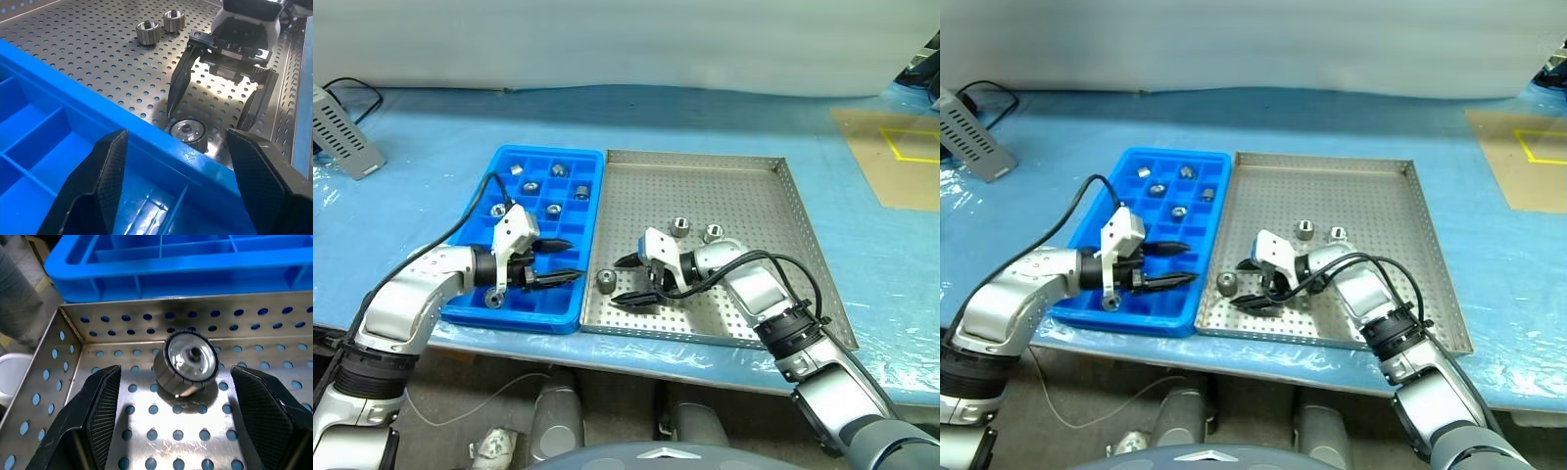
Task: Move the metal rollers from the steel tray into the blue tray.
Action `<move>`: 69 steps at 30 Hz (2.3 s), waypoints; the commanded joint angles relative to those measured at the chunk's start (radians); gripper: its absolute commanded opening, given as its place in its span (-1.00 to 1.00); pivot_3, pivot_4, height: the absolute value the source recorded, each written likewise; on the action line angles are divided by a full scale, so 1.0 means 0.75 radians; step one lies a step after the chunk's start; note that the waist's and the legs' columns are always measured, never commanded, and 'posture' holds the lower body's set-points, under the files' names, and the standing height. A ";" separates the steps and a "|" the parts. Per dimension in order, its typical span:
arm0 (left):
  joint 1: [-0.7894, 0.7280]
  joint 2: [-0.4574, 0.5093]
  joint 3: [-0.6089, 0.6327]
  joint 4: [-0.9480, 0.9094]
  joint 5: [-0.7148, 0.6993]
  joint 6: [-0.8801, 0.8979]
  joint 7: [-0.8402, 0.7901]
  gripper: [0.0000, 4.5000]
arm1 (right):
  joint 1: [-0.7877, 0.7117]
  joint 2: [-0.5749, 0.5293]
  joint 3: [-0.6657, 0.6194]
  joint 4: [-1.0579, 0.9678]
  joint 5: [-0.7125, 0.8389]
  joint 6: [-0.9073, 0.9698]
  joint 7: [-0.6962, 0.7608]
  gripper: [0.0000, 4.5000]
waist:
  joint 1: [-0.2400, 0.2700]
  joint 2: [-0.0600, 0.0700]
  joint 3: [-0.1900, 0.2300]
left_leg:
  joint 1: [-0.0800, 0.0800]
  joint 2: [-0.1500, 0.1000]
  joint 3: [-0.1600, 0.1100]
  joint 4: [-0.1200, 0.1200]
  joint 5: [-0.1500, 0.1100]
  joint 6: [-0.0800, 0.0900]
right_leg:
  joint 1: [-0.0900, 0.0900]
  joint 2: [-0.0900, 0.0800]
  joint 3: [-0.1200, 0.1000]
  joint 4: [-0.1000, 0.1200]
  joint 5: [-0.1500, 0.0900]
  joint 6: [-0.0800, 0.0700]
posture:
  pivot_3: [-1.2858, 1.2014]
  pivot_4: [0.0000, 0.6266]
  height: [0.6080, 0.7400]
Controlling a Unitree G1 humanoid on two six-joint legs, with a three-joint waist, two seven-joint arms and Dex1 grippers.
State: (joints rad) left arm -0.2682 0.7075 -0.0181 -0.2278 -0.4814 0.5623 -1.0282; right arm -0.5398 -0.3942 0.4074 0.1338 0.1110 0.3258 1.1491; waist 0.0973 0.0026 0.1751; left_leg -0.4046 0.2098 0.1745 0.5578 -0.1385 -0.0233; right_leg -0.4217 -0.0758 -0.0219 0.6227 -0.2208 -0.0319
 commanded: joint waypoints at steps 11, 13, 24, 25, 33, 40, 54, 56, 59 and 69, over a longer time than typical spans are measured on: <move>-0.007 0.019 0.039 -0.048 -0.012 0.011 0.038 0.48 | 0.011 0.034 -0.016 0.015 -0.005 -0.026 -0.059 0.66 | 0.001 0.000 0.000 | 0.000 0.000 0.000 0.000 0.000 0.000 | 0.000 0.000 0.000 0.000 0.000 0.000 | 0.12 -0.52 1.00; -0.020 0.017 0.034 -0.047 -0.012 0.018 0.043 0.48 | 0.018 0.035 -0.017 0.020 -0.006 -0.026 -0.067 0.66 | 0.001 0.000 0.000 | 0.000 0.000 0.000 0.000 0.000 0.000 | 0.000 0.000 0.000 0.000 0.000 0.000 | 0.12 -0.52 1.00; -0.026 0.018 0.030 -0.047 -0.011 0.030 0.055 0.50 | 0.074 0.019 -0.028 -0.015 -0.008 -0.028 -0.101 -0.04 | 0.001 0.000 0.000 | 0.000 0.000 0.000 0.000 0.000 0.000 | 0.000 0.000 0.000 0.000 0.000 0.000 | 0.11 -0.52 1.00; -0.023 0.018 0.031 -0.046 -0.011 0.028 0.055 0.50 | 0.079 0.014 -0.030 -0.026 -0.003 -0.025 -0.098 -0.04 | 0.001 0.000 0.000 | 0.000 0.000 0.000 0.000 0.000 0.000 | 0.000 0.000 0.000 0.000 0.000 0.000 | 0.11 -0.52 1.00; 0.004 0.019 0.030 -0.035 0.005 0.009 0.056 0.50 | 0.066 0.066 -0.006 0.091 -0.015 -0.092 -0.091 -0.18 | 0.000 0.000 0.000 | 0.000 0.000 0.000 0.000 0.000 0.000 | 0.000 0.000 0.000 0.000 0.000 0.000 | 0.12 -0.52 1.00; 0.008 0.020 0.030 -0.025 0.017 0.004 0.052 0.50 | 0.038 0.026 -0.026 0.184 -0.030 -0.200 -0.045 0.22 | 0.000 0.000 0.000 | 0.001 0.000 0.000 0.000 0.000 0.000 | 0.001 0.000 0.000 0.000 0.000 0.000 | 0.12 -0.52 1.00; 0.002 0.009 0.013 0.055 0.047 -0.062 0.023 0.50 | -0.094 0.200 -0.047 0.604 -0.052 -0.341 -0.038 0.66 | -0.007 -0.001 -0.002 | 0.005 0.002 0.000 0.001 0.001 -0.001 | 0.003 0.000 0.000 0.001 0.001 -0.001 | 0.10 -0.52 1.00; 0.005 0.008 0.007 0.058 0.052 -0.069 0.020 0.50 | -0.103 0.210 -0.038 0.626 -0.049 -0.354 0.011 0.66 | -0.007 -0.002 -0.003 | 0.005 0.002 0.000 0.001 0.001 -0.001 | 0.004 0.000 0.000 0.001 0.001 -0.002 | 0.10 -0.52 1.00; 0.005 0.005 0.005 0.063 0.055 -0.071 0.021 0.50 | -0.106 0.197 -0.023 0.598 -0.046 -0.334 0.084 0.66 | -0.006 -0.003 -0.003 | 0.005 0.002 0.000 0.001 0.001 -0.001 | 0.004 0.000 0.000 0.001 0.001 -0.002 | 0.10 -0.52 1.00; 0.018 -0.002 0.014 0.044 0.055 -0.051 0.052 0.50 | -0.078 0.203 -0.037 0.398 -0.028 -0.213 0.069 0.66 | -0.002 -0.003 -0.003 | 0.004 0.002 0.000 -0.001 0.001 -0.001 | 0.003 0.000 -0.001 0.000 0.000 -0.003 | 0.12 -0.52 1.00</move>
State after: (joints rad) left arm -0.2563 0.7069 -0.0174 -0.1715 -0.4362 0.5247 -0.9930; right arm -0.6093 -0.2502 0.3705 0.4662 0.0816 0.1403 1.1992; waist 0.0955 0.0007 0.1729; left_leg -0.4014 0.2112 0.1743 0.5571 -0.1381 -0.0241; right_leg -0.4194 -0.0755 -0.0229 0.6225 -0.2206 -0.0339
